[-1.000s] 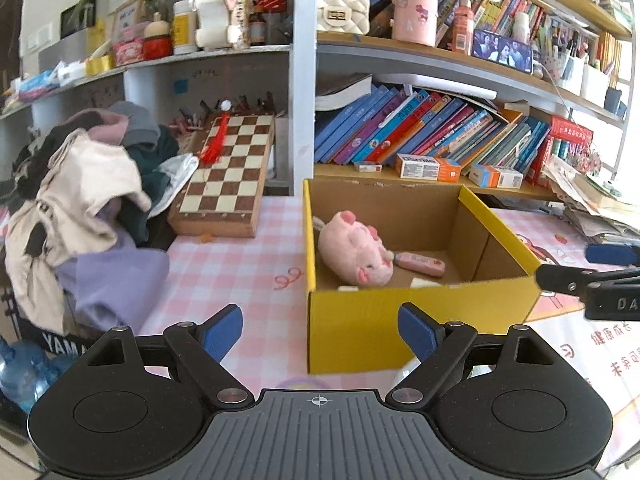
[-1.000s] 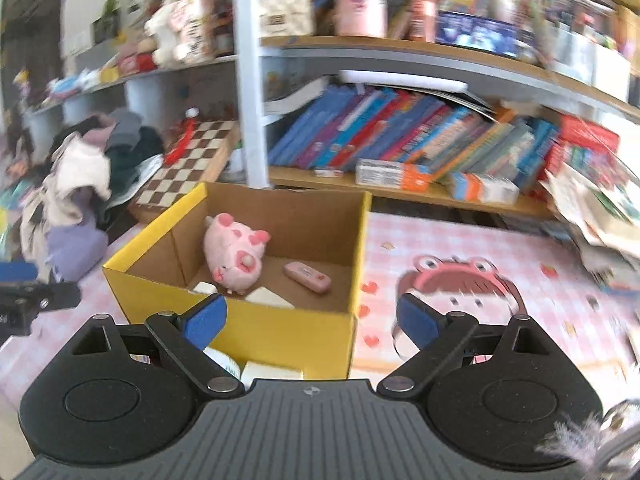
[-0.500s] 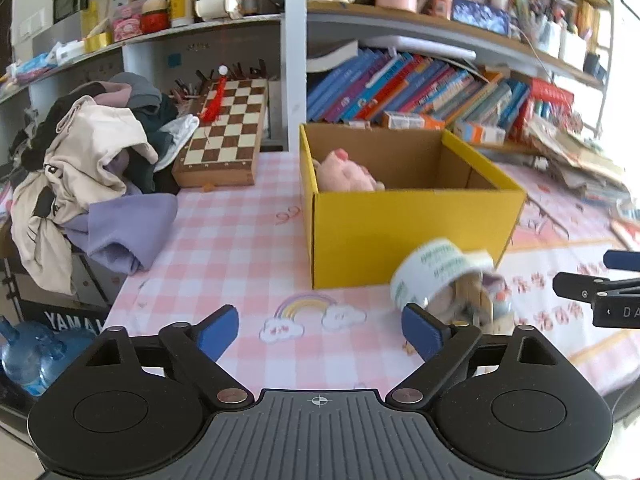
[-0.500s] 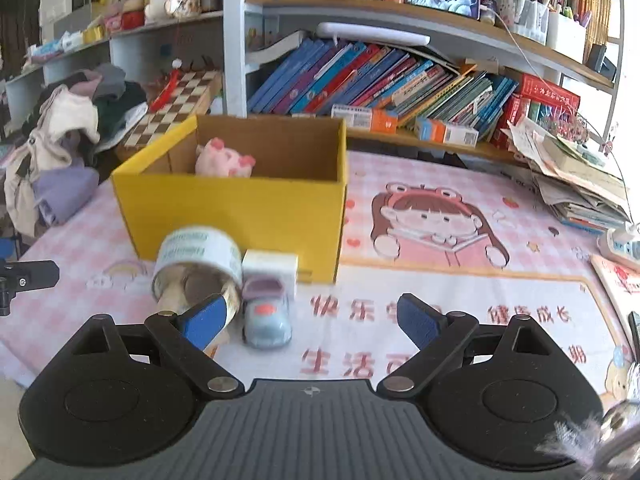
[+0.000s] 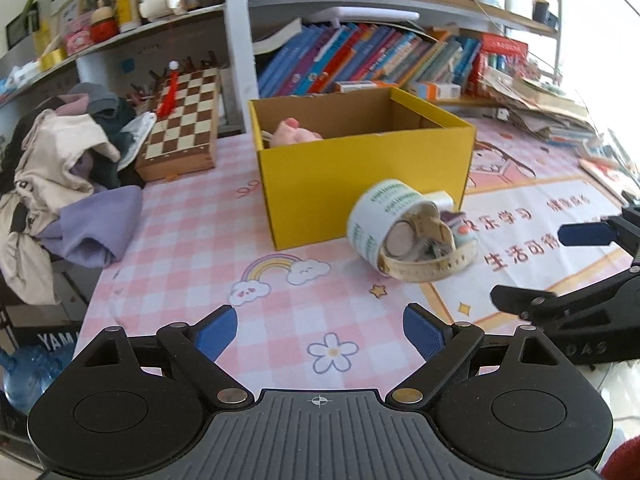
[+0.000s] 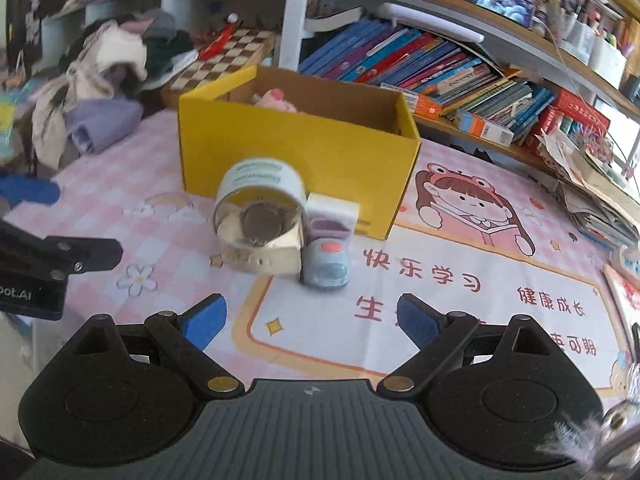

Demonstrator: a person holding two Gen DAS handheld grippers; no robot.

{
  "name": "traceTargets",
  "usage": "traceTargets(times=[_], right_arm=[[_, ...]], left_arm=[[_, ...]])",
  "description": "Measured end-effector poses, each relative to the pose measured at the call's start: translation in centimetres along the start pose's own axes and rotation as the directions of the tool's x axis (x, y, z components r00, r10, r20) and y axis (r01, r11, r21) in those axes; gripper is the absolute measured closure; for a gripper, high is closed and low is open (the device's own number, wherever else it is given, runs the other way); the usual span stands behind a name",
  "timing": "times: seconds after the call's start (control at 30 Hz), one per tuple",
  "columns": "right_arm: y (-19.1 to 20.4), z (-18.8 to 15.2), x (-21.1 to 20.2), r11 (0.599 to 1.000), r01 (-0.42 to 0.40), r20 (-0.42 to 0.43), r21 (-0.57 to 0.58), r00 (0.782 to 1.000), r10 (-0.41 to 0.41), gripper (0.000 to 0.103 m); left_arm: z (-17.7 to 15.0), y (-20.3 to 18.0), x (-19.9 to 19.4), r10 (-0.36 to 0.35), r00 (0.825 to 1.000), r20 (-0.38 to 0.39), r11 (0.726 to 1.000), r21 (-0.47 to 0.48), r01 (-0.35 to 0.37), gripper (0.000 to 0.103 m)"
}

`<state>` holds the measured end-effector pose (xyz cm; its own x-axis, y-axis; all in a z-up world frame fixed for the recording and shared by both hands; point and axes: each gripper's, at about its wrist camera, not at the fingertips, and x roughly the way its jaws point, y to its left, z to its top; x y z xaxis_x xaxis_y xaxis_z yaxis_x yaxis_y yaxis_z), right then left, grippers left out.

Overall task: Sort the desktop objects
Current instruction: 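Move the right tool toward the white wristwatch inside the clear tape roll, then close the right tool on the white wristwatch strap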

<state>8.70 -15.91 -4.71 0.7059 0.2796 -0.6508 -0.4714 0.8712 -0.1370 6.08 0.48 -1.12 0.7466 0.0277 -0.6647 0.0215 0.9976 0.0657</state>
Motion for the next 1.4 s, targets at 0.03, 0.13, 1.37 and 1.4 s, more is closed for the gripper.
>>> traceTargets(times=[0.03, 0.13, 1.37, 1.4], right_arm=[[0.1, 0.0, 0.0, 1.000, 0.000, -0.002, -0.006, 1.000, 0.000, 0.010], [0.1, 0.3, -0.3, 1.000, 0.005, 0.012, -0.011, 1.000, -0.005, 0.010], [1.2, 3.5, 6.3, 0.979, -0.186, -0.066, -0.080, 0.981, 0.181, 0.049], [1.3, 3.4, 6.6, 0.979, -0.187, -0.064, -0.077, 0.981, 0.183, 0.049]], left_arm=[[0.0, -0.1, 0.1, -0.002, 1.000, -0.003, 1.000, 0.004, 0.002, 0.011], [0.3, -0.1, -0.2, -0.017, 1.000, 0.014, 1.000, 0.007, 0.017, 0.011], [1.8, 0.7, 1.2, 0.020, 1.000, 0.019, 1.000, -0.006, -0.020, 0.011], [1.8, 0.7, 1.2, 0.021, 1.000, 0.020, 1.000, -0.002, -0.021, 0.011]])
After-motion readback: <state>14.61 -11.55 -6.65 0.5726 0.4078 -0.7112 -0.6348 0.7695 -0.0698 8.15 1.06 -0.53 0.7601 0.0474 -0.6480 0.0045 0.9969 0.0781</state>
